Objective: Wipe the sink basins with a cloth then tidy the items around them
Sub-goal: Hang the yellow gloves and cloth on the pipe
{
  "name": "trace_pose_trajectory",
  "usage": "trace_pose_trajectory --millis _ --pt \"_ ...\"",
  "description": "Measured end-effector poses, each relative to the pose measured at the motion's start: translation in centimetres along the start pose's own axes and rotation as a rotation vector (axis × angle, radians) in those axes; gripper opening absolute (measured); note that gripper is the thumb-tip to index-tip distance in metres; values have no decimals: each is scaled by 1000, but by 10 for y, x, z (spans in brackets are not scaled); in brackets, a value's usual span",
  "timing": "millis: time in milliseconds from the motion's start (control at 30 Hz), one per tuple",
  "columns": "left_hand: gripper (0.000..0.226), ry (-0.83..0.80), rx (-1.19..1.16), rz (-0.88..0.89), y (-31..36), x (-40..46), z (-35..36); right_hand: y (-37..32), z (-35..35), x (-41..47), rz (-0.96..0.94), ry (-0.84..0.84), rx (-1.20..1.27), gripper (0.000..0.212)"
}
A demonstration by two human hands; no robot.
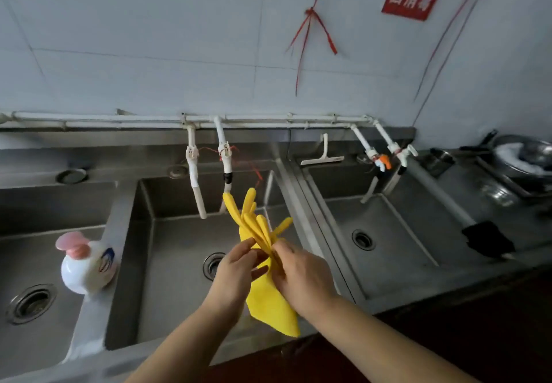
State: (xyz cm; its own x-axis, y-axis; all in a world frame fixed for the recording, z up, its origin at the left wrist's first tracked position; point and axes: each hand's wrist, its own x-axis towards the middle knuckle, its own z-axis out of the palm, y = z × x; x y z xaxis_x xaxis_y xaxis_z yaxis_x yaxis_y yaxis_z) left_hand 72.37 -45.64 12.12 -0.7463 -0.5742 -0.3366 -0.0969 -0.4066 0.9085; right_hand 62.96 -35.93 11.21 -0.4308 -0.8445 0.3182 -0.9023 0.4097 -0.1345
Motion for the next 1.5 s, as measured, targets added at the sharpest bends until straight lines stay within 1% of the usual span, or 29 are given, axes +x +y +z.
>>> trace_pose_trajectory --millis 33,100,167,233,267,333,400,433,500,533,567,633,700,767,900,933,1000,1100,1167,1233,1300,1333,1400,1433,1500 --pt "30 -35 56 -1 -1 2 9 11 -4 -5 41 15 -36 31" --pt "28 -43 282 48 -8 10 27 37 -12 -15 104 75 -90 24" --pt "33 29 584 203 -16 18 46 65 -22 -28 166 102 -80 25" --pt "49 83 849 414 -23 23 70 94 -34 -43 182 98 -57 32" --pt "60 75 947 506 -27 25 84 109 -40 -51 169 100 -44 34" --pt "85 -11 1152 708 -36 32 116 141 -54 -67 130 108 -24 32" --pt "100 -119 1342 887 -46 43 152 176 -67 -83 76 106 -45 27" --pt "103 -193 1425 925 -49 47 173 194 -72 -91 41 99 -81 27" --pt "102 -342 1542 894 -55 53 218 232 -83 -107 -19 76 -146 27" --pt "95 -381 1524 868 -62 57 240 251 -89 -114 -38 71 -162 27" --pt "86 -423 1498 797 -68 61 262 270 -96 -120 -49 74 -172 28" --pt "72 -446 1475 770 -81 71 304 309 -109 -130 -43 80 -174 31" --pt "57 -428 1501 760 -88 80 340 347 -118 -138 -12 89 -142 30" --pt "47 -372 1518 723 -90 87 369 384 -123 -145 28 80 -94 28" --pt "28 -310 1535 678 -97 101 411 435 -126 -151 89 32 -9 36" --pt "29 -303 1532 688 -97 106 419 445 -125 -151 98 32 9 36" --pt "44 -300 1524 723 -95 120 433 465 -120 -149 122 54 51 34" --pt "44 -265 1503 741 -85 147 449 491 -113 -137 202 87 87 33" --pt "48 -230 1502 856 -75 169 458 508 -109 -124 237 101 47 38" --pt "50 -225 1517 893 -62 193 464 527 -105 -109 273 9 24 51" --pt "53 -232 1543 856 -48 218 472 547 -97 -93 341 -139 36 61" --pt "51 -224 1552 846 -42 230 477 556 -94 -84 371 -181 28 65" --pt "36 -216 1565 817 -28 253 487 570 -89 -65 426 -220 -2 71" --pt "28 -218 1576 787 -22 262 492 577 -87 -55 456 -223 -8 70" --pt "18 -213 1590 764 -8 280 501 592 -82 -34 505 -197 8 59"
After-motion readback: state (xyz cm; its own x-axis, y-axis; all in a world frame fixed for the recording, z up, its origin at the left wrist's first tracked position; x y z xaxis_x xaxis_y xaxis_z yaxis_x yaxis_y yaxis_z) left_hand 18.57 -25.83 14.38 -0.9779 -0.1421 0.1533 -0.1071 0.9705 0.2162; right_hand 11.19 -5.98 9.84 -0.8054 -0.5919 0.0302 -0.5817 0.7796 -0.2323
